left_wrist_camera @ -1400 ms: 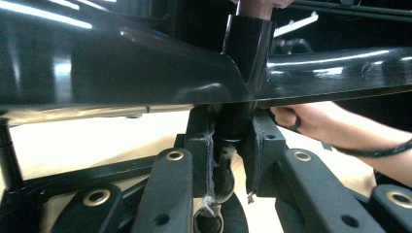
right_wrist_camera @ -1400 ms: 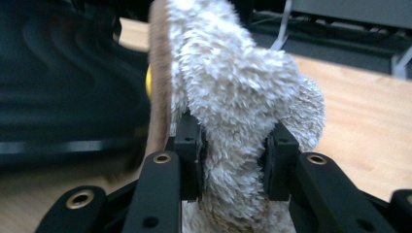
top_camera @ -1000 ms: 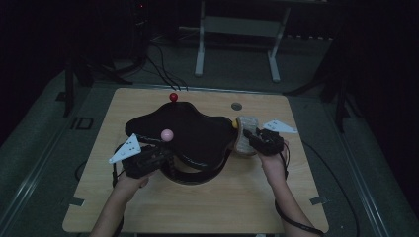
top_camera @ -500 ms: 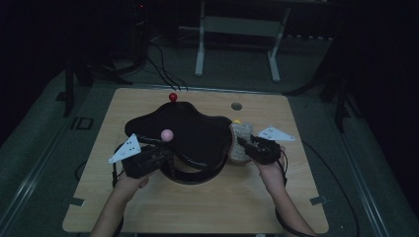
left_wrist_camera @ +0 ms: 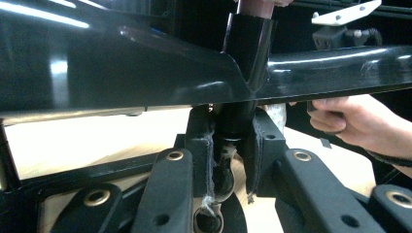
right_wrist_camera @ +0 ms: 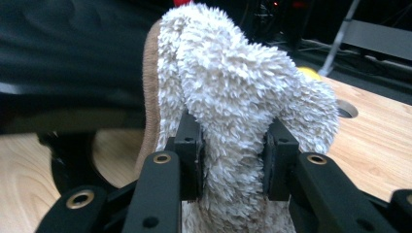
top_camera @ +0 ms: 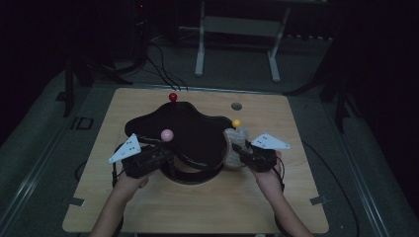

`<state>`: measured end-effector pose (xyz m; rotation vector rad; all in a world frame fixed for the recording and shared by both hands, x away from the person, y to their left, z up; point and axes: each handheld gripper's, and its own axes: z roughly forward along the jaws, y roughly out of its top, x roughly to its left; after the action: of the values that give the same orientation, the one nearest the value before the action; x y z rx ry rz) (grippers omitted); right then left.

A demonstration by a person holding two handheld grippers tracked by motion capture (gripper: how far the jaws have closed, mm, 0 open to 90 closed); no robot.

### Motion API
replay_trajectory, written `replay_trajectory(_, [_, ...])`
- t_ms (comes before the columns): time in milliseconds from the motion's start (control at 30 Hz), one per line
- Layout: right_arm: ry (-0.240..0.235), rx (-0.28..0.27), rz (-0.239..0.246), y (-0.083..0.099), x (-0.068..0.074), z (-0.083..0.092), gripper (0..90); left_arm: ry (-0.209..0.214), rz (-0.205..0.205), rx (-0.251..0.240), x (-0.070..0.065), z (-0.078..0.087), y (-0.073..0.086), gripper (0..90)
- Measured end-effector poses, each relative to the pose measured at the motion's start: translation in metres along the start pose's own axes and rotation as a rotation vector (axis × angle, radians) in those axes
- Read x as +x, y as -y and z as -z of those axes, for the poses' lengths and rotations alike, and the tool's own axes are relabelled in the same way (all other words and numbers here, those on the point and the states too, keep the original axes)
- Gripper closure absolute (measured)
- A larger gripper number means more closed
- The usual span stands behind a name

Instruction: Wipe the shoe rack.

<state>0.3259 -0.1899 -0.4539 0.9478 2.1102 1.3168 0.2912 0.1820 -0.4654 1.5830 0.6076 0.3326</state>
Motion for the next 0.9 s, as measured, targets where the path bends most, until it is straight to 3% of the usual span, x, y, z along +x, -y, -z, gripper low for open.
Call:
replay_trajectory(133, [-0.013, 0.024, -0.013, 0.003, 0.001, 0.001, 66.8, 0.000, -0.001, 0.001, 0.000, 0.000, 0.000, 74.5])
replay_trajectory(333, [-0.087, -0.047, -0.004, -0.013, 0.015, 0.020, 66.8, -0.003, -0.002, 0.001, 0.000, 0.000, 0.000, 74.5])
replay_trajectory(400, [-0.072, -0.044, 0.018, -0.010, 0.021, 0.018, 66.8, -0.001, 0.000, 0.004, 0.000, 0.000, 0.000, 74.5])
replay_trajectory(533, [-0.056, -0.020, -0.005, 0.000, 0.022, 0.014, 66.9, 0.002, 0.002, 0.002, 0.000, 0.000, 0.000, 74.4])
replay_trajectory(600, [-0.069, -0.022, -0.009, -0.002, 0.023, 0.019, 66.9, -0.002, 0.000, 0.004, 0.000, 0.000, 0.000, 74.5])
replay_trajectory(733, [-0.118, -0.083, -0.006, -0.013, 0.032, 0.035, 66.8, -0.003, -0.001, 0.006, -0.001, 0.000, -0.001, 74.4])
replay_trajectory(800, [-0.104, -0.088, 0.021, -0.012, 0.037, 0.036, 66.8, -0.004, 0.001, 0.004, -0.001, 0.000, 0.000, 74.5])
replay_trajectory(900, [-0.088, -0.060, 0.004, -0.002, 0.036, 0.029, 66.9, -0.008, -0.002, 0.007, -0.001, 0.000, -0.001, 74.4])
